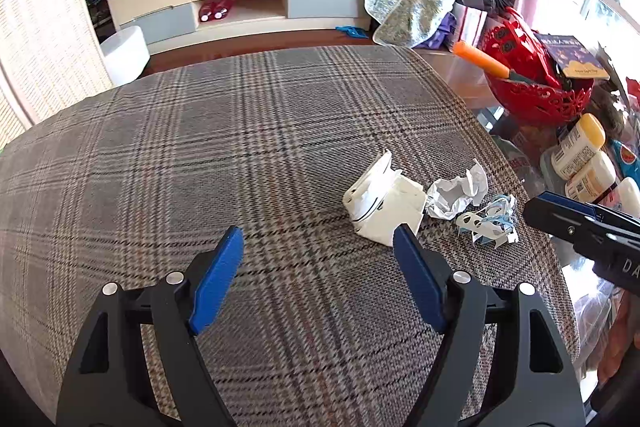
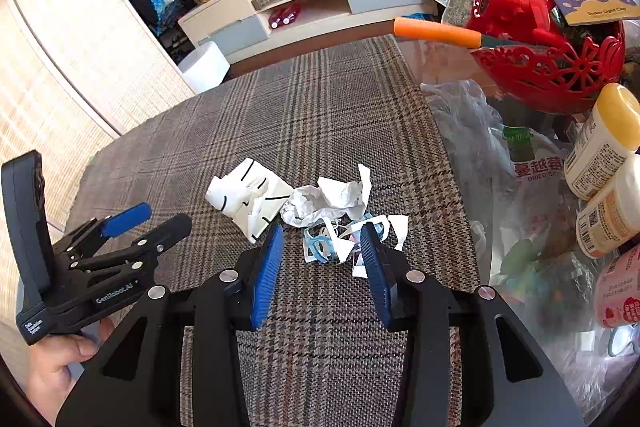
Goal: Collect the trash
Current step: 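Grasp white paper with the left gripper while the right grasps blue-white wrapper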
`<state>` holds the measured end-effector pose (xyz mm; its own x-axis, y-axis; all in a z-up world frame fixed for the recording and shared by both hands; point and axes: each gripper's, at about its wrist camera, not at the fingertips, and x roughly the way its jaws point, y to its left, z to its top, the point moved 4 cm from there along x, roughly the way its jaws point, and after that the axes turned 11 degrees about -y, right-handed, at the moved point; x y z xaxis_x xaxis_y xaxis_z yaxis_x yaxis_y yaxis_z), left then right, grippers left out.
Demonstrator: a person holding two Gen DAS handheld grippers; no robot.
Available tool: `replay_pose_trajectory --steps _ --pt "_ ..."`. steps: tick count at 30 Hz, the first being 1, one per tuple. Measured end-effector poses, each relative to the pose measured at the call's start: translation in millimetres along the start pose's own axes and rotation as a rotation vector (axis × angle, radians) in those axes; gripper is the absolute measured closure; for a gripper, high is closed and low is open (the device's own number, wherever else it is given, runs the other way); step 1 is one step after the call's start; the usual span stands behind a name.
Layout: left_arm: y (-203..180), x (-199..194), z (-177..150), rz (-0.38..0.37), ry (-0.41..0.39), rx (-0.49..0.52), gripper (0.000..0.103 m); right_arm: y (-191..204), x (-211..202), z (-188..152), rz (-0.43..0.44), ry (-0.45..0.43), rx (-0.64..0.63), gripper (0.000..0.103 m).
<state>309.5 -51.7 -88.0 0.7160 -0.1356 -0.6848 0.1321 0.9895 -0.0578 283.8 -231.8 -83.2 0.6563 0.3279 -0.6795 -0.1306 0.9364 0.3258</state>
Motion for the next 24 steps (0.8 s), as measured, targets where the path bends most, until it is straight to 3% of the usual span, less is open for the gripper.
replay_pose_trajectory --steps 12,14,17,24 --pt "-13.6 39.2 11.4 -0.014 0.013 0.043 0.037 6.3 18.6 -12.9 -0.001 0.033 -0.057 0.078" --pt "-17.8 44.0 11.7 -0.022 0.023 0.052 0.045 6.2 19.6 -13.0 -0.012 0.034 -0.071 0.085" --pt "-24.5 48.7 11.5 -0.023 0.034 0.075 0.075 5.9 19.2 -13.2 -0.017 0.039 -0.074 0.088" --pt "-32.5 32.4 17.7 -0.011 -0.003 0.127 0.095 7.8 0.3 -6.7 -0.003 0.003 -0.079 0.091"
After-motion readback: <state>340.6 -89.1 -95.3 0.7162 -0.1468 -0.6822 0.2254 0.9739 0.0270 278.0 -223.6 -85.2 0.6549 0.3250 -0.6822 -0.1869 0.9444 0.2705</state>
